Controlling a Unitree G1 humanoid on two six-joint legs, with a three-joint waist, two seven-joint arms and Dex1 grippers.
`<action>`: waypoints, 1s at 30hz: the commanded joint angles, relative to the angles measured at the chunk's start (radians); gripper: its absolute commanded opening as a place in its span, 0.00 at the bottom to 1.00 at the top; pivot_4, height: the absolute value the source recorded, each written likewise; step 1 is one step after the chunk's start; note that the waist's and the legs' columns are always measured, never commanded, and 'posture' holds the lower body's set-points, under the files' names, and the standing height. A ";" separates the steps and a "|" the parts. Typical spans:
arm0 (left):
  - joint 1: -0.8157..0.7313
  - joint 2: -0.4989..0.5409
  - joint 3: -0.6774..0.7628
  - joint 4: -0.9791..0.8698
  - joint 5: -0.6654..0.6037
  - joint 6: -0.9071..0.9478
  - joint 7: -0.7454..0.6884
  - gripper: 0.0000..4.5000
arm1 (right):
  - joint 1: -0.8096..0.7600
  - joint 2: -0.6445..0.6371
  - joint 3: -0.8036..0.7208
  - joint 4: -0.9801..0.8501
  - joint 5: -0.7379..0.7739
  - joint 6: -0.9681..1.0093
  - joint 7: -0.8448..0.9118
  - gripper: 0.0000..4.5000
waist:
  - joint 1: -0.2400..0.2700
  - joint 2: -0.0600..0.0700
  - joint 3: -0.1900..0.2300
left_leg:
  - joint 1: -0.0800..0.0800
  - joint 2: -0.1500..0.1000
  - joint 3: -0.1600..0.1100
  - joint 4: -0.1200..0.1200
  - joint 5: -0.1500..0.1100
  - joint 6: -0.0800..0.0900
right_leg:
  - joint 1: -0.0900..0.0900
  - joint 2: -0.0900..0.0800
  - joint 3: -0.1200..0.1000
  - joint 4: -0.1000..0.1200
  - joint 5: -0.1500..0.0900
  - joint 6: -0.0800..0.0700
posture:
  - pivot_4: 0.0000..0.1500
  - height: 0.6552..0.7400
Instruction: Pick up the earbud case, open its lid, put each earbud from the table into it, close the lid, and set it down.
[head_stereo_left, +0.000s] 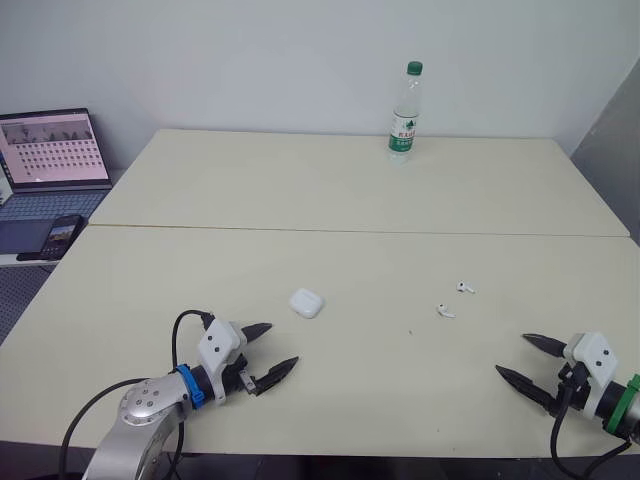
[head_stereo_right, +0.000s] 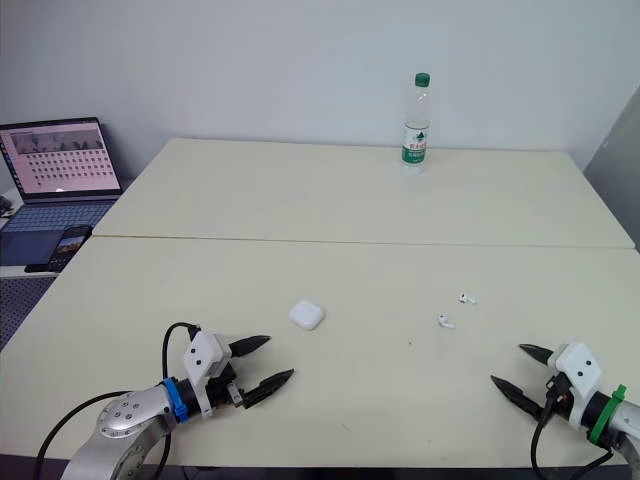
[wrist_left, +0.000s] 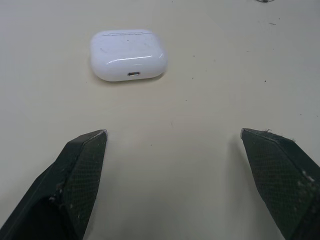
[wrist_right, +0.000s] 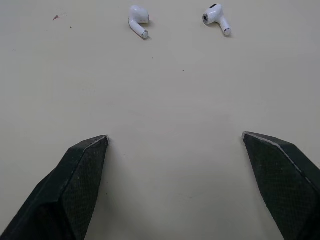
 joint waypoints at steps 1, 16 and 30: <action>0.000 0.002 0.012 -0.031 -0.006 0.019 0.020 1.00 | -0.001 -0.009 -0.009 -0.005 0.004 -0.016 0.014 1.00 | 0.000 0.000 0.000 | 0.000 0.000 0.000 0.000 0.000 0.000 | 0.000 0.000 0.000 0.000 0.000 0.000 | 1.00 0.95; 0.014 -0.041 0.060 -0.112 -0.036 0.031 0.107 1.00 | 0.086 0.011 -0.009 -0.111 0.032 0.002 0.014 1.00 | 0.001 0.000 0.000 | -0.001 0.000 -0.001 0.000 0.000 0.000 | 0.000 0.000 -0.001 0.000 -0.001 0.000 | 1.00 0.95; -0.112 -0.135 0.030 -0.016 -0.017 0.044 0.193 1.00 | 0.212 0.056 0.008 -0.486 0.096 0.108 -0.041 1.00 | 0.002 -0.001 0.000 | -0.001 0.000 -0.002 0.000 0.000 0.000 | 0.000 0.000 -0.001 0.000 -0.001 0.000 | 1.00 0.95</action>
